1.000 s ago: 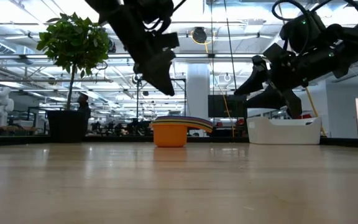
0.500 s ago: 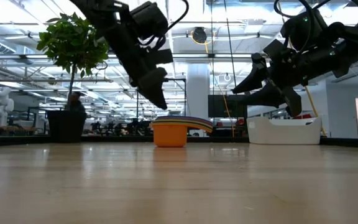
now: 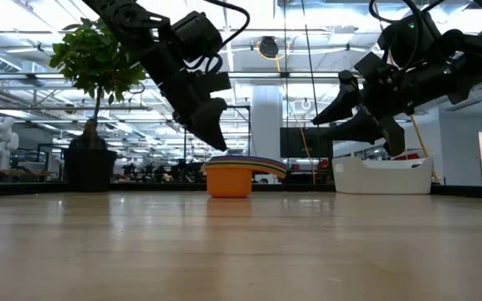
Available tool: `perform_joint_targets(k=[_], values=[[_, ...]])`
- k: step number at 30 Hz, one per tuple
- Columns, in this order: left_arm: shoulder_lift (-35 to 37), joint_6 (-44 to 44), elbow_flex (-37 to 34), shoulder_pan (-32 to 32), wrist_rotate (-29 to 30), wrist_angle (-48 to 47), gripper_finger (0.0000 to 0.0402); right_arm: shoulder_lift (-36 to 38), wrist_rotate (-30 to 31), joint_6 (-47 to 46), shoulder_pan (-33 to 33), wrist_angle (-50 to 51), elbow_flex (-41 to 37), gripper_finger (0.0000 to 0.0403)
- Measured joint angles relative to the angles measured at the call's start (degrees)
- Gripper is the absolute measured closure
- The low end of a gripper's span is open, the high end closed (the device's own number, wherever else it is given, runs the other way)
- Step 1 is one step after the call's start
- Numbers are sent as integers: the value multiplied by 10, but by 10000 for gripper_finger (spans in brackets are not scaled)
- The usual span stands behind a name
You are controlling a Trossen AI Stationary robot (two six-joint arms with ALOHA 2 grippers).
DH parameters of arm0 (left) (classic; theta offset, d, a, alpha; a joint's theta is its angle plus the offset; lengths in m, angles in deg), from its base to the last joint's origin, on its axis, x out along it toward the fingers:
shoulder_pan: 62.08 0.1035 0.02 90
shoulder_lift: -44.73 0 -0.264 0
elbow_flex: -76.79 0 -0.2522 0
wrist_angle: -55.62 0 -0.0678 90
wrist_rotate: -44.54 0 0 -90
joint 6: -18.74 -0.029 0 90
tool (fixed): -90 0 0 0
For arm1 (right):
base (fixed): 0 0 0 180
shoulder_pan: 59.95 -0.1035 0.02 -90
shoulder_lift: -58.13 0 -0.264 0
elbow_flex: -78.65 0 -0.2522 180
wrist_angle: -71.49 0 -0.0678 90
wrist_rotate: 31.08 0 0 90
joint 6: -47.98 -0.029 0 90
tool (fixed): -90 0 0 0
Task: Nest measuring cups in basket
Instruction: Put the stacked measuring cups into the white bin
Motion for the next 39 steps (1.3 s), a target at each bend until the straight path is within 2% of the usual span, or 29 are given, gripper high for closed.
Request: perform_joint_targets(k=[8, 21, 25, 31, 35, 39], values=[[0, -1, -30, 11, 23, 26, 250, 0, 0, 10, 0, 0, 0, 218], [1, 1, -41, 15, 15, 28, 250, -22, 8, 20, 2, -5, 0, 218], [0, 1, -41, 15, 15, 27, 250, -82, 48, 67, -9, -40, 0, 211], [0, 7, -41, 26, 13, 13, 250, -211, 90, 159, -46, -174, 12, 176], [0, 14, -41, 28, 13, 6, 250, -290, 115, 218, -79, -214, 46, 156], [0, 14, -41, 28, 13, 4, 250, -363, 147, 251, -107, -228, 107, 152]])
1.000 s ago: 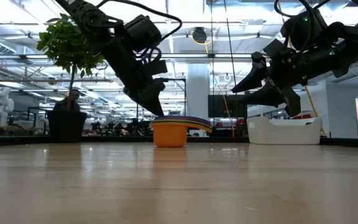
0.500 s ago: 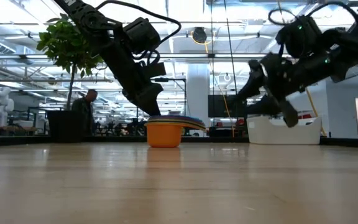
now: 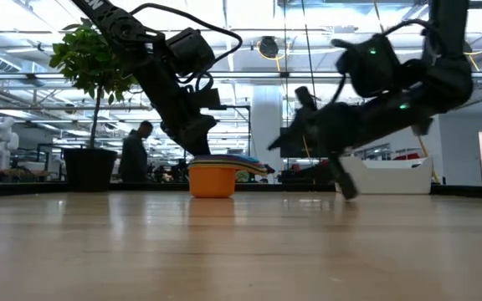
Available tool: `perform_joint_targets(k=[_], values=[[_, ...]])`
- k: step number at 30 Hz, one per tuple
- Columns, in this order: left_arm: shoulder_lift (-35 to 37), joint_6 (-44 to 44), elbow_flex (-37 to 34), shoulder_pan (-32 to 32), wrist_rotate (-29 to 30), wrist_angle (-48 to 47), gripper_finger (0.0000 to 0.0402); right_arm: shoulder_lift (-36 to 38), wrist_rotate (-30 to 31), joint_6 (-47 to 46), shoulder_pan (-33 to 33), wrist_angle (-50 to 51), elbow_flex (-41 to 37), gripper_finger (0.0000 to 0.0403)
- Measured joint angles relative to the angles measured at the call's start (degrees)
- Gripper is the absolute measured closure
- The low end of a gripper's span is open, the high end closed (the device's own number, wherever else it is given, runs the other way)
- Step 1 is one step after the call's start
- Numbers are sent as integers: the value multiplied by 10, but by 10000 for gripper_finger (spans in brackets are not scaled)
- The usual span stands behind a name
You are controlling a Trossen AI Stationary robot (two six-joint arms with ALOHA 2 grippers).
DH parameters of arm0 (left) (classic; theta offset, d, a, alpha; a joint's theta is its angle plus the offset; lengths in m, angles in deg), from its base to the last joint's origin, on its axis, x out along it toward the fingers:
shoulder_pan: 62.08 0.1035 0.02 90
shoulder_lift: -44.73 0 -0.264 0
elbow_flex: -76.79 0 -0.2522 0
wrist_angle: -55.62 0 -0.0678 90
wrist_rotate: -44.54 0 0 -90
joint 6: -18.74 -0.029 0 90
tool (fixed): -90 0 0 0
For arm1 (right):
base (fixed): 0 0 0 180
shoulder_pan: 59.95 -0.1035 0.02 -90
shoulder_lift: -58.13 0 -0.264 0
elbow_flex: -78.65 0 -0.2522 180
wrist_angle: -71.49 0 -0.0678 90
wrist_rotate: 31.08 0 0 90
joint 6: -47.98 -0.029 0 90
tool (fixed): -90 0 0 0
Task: Nest measuring cups in basket
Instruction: Put the stacked measuring cups into the white bin
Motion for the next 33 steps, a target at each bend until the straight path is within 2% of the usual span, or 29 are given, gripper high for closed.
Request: perform_joint_targets(k=[5, 8, 12, 25, 30, 33], values=[[0, 6, 0, 0, 0, -7, 250, -85, 107, 46, -29, -53, 66, 152], [0, 11, 0, 0, 1, -11, 250, -109, 132, 73, -36, -53, 89, 152], [0, 17, 0, -1, 1, -16, 250, -115, 134, 66, -34, -8, 100, 152], [3, 19, -48, 4, 2, 25, 250, -111, 139, 16, -27, -3, 100, 174], [2, 19, -49, 5, 2, 24, 250, -97, 160, 28, -27, 2, 99, 173], [2, 19, -49, 5, 2, 23, 250, -88, 163, 71, -26, 6, 92, 172]])
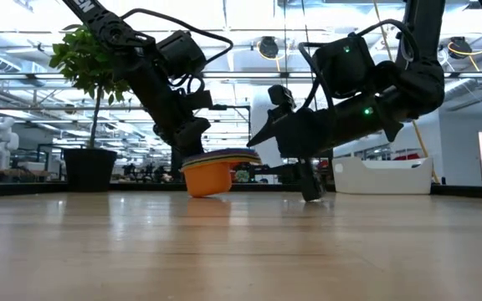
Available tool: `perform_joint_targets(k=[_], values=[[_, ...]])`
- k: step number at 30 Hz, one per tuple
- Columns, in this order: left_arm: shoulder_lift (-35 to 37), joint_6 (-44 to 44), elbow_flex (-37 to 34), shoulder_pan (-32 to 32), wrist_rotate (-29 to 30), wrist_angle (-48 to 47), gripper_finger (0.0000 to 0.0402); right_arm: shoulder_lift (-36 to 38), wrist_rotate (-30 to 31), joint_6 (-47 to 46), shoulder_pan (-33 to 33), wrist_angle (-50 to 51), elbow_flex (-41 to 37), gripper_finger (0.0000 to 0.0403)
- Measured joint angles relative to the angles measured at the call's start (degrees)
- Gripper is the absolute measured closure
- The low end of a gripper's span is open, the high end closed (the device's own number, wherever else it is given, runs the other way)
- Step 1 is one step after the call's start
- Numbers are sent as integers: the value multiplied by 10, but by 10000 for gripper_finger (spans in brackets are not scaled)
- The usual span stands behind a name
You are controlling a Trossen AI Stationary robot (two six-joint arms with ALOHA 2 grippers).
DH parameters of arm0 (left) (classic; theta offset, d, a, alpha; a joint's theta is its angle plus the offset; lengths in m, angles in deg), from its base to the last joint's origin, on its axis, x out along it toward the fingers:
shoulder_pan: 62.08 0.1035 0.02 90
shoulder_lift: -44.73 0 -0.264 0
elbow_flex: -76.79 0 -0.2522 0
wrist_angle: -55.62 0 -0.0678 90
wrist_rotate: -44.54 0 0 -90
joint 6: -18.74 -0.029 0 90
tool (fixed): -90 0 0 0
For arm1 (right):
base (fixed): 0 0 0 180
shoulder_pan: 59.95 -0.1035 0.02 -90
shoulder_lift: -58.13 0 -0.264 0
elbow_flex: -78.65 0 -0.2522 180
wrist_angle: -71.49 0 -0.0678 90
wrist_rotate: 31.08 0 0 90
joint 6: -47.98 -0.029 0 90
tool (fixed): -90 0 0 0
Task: Nest measuring cups in basket
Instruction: Put the stacked measuring cups into the white bin
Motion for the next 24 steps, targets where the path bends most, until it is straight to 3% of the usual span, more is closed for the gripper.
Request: perform_joint_targets(k=[16, 24], values=[[-1, 0, -1, -3, 0, 5, 250, 3, -46, 208, 22, -21, -12, 185], [-1, 0, -1, -3, -1, 7, 250, 3, -76, 267, 29, -41, -12, 205]])
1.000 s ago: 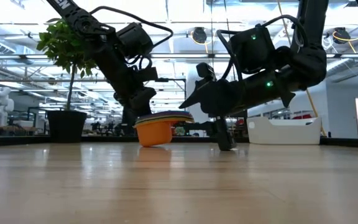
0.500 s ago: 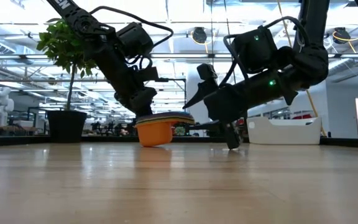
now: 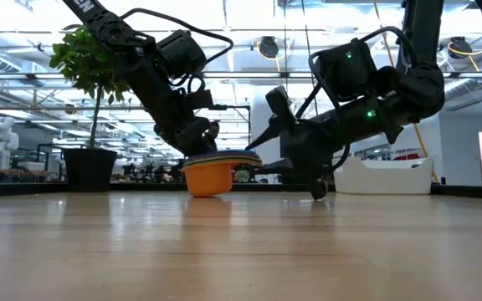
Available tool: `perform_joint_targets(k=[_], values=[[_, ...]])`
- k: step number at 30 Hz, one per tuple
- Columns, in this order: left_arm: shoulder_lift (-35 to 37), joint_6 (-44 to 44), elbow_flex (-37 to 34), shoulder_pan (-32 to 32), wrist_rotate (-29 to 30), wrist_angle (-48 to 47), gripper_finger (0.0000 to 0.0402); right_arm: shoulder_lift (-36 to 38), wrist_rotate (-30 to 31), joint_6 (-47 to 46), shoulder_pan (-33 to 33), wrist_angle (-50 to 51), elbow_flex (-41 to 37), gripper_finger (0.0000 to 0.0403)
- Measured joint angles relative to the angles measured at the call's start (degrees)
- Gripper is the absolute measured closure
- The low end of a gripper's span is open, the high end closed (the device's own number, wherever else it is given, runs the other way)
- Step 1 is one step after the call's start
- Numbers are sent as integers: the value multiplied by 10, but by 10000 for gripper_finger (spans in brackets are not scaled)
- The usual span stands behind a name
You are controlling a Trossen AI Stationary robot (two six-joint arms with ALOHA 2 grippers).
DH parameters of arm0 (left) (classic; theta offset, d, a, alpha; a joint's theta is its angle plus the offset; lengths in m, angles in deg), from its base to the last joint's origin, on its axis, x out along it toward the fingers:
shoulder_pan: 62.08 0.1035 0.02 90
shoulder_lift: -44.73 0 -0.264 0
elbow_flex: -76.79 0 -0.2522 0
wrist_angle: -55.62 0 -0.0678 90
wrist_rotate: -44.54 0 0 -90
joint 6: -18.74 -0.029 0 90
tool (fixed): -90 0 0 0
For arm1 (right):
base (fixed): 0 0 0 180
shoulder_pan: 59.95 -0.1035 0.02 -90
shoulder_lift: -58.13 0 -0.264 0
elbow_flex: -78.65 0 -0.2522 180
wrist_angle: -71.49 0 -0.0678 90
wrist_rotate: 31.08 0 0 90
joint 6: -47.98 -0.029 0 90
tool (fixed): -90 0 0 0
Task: Nest measuring cups in basket
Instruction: Put the stacked measuring cups into the white bin
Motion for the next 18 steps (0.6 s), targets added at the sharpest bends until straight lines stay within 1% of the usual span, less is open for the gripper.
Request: perform_joint_targets(k=[8, 12, 18], values=[[0, -13, 0, 0, -10, 2, 250, -1, -18, 78, 1, -13, -1, 206], [0, -16, 0, 0, -15, 2, 250, -1, -44, 80, 5, -28, -2, 206], [0, -30, 0, 0, -15, 2, 250, -2, -46, 80, 5, -41, -2, 207]])
